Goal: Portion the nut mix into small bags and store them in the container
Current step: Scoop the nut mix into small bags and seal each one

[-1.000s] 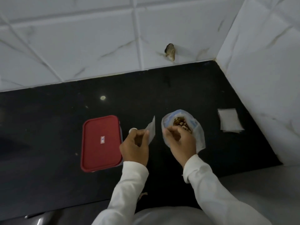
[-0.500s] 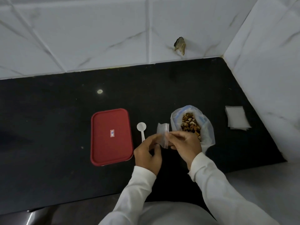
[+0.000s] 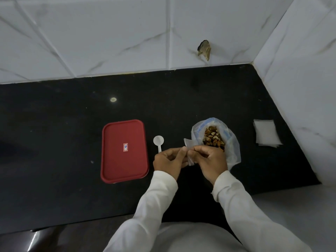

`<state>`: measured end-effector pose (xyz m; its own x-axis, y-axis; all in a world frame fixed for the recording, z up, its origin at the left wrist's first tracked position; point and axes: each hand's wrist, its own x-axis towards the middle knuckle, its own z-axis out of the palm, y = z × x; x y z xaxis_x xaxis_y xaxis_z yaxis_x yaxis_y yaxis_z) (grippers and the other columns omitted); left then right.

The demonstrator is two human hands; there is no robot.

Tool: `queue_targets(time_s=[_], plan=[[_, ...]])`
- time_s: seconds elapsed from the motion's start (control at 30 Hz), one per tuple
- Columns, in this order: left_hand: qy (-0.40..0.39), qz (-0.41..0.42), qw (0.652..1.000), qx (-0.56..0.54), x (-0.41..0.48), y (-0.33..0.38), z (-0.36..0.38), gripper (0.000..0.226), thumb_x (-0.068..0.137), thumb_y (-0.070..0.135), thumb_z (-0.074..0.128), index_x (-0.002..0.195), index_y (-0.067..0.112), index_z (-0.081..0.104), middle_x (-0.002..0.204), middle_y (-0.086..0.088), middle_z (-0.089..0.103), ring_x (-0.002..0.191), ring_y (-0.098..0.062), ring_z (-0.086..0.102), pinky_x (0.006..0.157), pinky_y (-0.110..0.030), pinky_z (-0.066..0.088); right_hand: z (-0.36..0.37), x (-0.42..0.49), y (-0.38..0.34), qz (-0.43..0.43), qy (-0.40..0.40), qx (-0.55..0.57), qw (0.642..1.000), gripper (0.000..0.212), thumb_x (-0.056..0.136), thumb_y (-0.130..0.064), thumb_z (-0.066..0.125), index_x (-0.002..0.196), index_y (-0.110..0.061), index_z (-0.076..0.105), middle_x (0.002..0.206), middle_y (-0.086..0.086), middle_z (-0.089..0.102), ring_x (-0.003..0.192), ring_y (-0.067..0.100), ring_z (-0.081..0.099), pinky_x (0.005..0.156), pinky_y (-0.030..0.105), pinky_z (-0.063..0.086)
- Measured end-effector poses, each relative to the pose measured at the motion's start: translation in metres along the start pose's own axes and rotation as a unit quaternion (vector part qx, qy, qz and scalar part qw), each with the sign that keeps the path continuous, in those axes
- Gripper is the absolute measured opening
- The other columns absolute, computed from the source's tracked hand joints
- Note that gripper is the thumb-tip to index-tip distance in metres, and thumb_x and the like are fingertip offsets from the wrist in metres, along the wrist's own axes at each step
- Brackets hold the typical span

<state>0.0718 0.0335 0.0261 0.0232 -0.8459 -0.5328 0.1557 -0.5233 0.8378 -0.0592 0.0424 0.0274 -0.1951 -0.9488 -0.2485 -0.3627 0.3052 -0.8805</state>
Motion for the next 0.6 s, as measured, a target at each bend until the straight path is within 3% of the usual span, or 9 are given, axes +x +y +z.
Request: queue_targets(time_s=[0.17, 0.3, 0.5, 0.6], plan=[[0.022, 0.002, 1.0, 0.017, 0.003, 0.0, 0.005, 0.003, 0.086, 0.01, 0.073, 0.086, 0.009, 0.076, 0.083, -0.01, 0.076, 0.079, -0.025, 0.075, 0.073, -0.032, 0.061, -0.002, 0.002, 0.002, -0.031, -0.005, -0.046, 0.998, 0.01, 0.089, -0.024, 0.066, 0.091, -0.02, 0.075, 0.082, -0.012, 0.072, 0.079, -0.002, 0.065, 0.076, 0.015, 0.052], [0.03, 0.016, 0.997, 0.068, 0.004, 0.001, 0.007, 0.004, 0.086, 0.012, 0.073, 0.086, 0.014, 0.076, 0.08, -0.002, 0.076, 0.075, -0.016, 0.075, 0.074, -0.03, 0.061, -0.006, 0.002, 0.002, -0.025, -0.016, -0.049, 0.998, 0.01, 0.091, -0.024, 0.063, 0.092, -0.022, 0.074, 0.082, -0.013, 0.071, 0.078, -0.004, 0.064, 0.07, 0.008, 0.049], [0.038, 0.026, 0.994, 0.097, 0.002, 0.004, 0.011, 0.005, 0.084, 0.02, 0.076, 0.085, 0.016, 0.077, 0.076, 0.003, 0.076, 0.072, -0.011, 0.074, 0.075, -0.03, 0.061, -0.011, 0.003, 0.004, -0.032, -0.032, -0.038, 0.998, 0.011, 0.091, -0.023, 0.064, 0.094, -0.021, 0.075, 0.082, -0.011, 0.072, 0.076, 0.0, 0.067, 0.071, 0.016, 0.055], [0.046, 0.048, 0.99, 0.128, 0.001, 0.005, 0.012, 0.004, 0.083, 0.024, 0.077, 0.083, 0.021, 0.076, 0.075, 0.006, 0.076, 0.072, -0.008, 0.073, 0.077, -0.029, 0.061, -0.013, 0.003, 0.005, -0.047, -0.044, -0.039, 0.997, 0.012, 0.091, -0.023, 0.065, 0.094, -0.02, 0.075, 0.082, -0.011, 0.073, 0.076, -0.001, 0.067, 0.071, 0.014, 0.054]])
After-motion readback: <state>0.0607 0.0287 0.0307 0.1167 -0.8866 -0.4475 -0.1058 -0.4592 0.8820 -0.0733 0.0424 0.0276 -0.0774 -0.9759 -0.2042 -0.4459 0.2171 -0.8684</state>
